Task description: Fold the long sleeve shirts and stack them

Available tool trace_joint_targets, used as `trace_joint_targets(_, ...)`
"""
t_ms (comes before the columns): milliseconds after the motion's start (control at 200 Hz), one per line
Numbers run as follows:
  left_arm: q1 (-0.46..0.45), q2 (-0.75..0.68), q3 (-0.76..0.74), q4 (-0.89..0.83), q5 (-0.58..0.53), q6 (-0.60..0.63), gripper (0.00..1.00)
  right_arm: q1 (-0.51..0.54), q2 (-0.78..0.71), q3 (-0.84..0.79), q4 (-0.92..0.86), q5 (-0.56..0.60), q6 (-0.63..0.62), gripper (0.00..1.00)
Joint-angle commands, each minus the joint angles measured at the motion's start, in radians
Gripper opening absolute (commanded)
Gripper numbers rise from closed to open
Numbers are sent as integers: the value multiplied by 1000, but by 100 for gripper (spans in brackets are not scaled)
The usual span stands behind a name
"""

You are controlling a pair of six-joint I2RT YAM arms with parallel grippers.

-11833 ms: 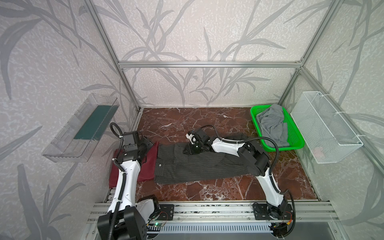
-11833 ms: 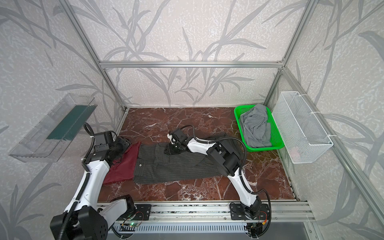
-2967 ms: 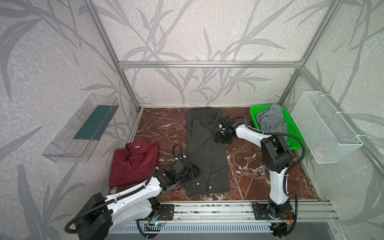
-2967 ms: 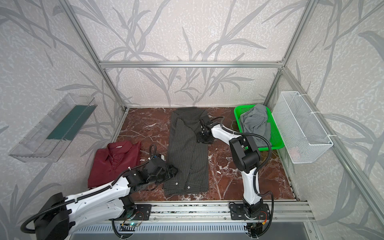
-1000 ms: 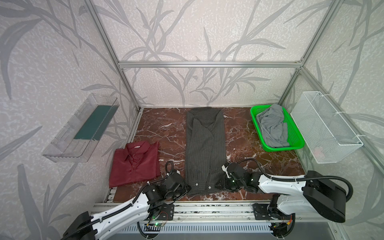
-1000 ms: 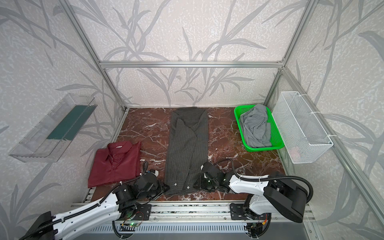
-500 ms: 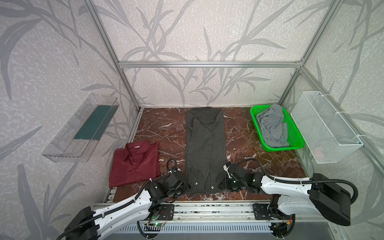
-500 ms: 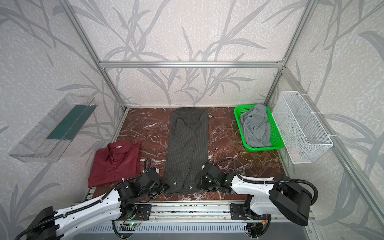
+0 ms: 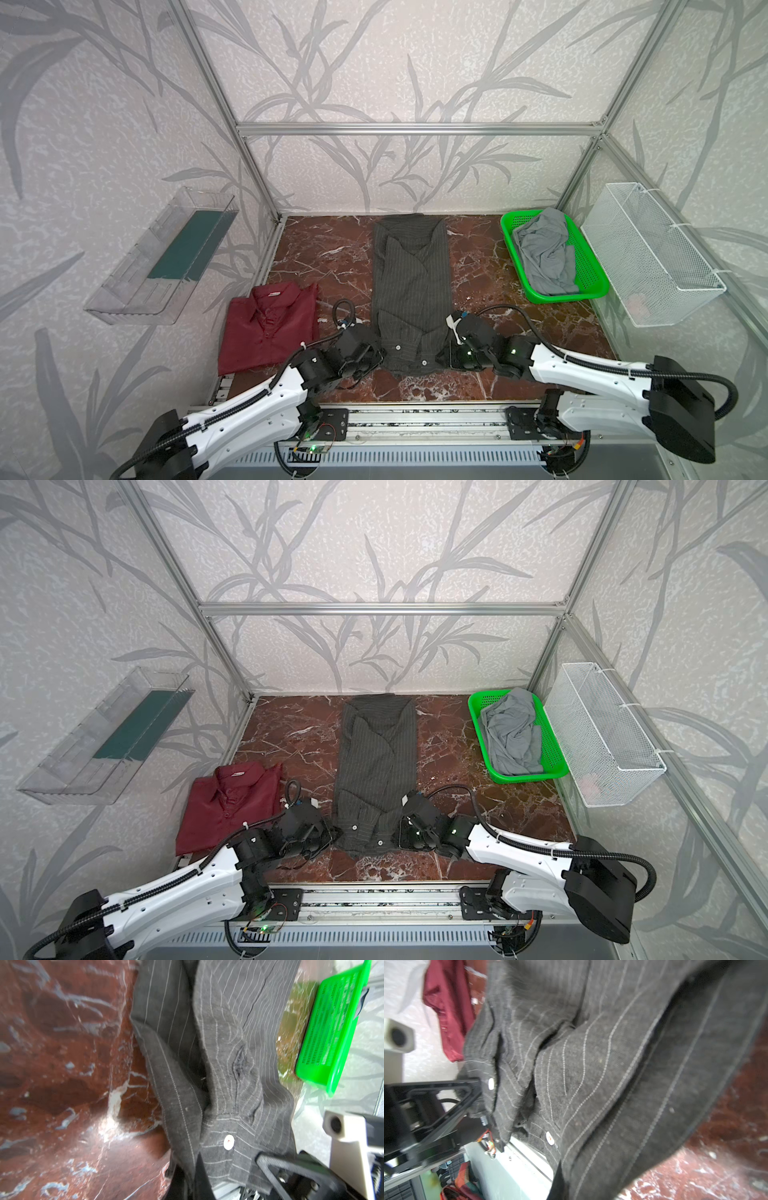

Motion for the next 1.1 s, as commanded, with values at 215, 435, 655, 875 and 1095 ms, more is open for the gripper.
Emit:
trace_joint_targets(215,167,120,162,40,28,55,0,-133,55,152,-40,-73,-107,0)
trace_joint_targets(435,261,300,320,118,133,103,0,-222,180,256,-11,-163,-152,0)
trace_joint_targets(655,320,434,443,97,153,170,0,-307,291,350,18,-232,-181,0)
trace_joint_targets(875,386,543,515,105,184,209,0,-383,397,437,27,-271,-205,0)
trace_joint_targets(1095,455,647,593,108,221,251,0,-420,522,535,39,-325,-204,0)
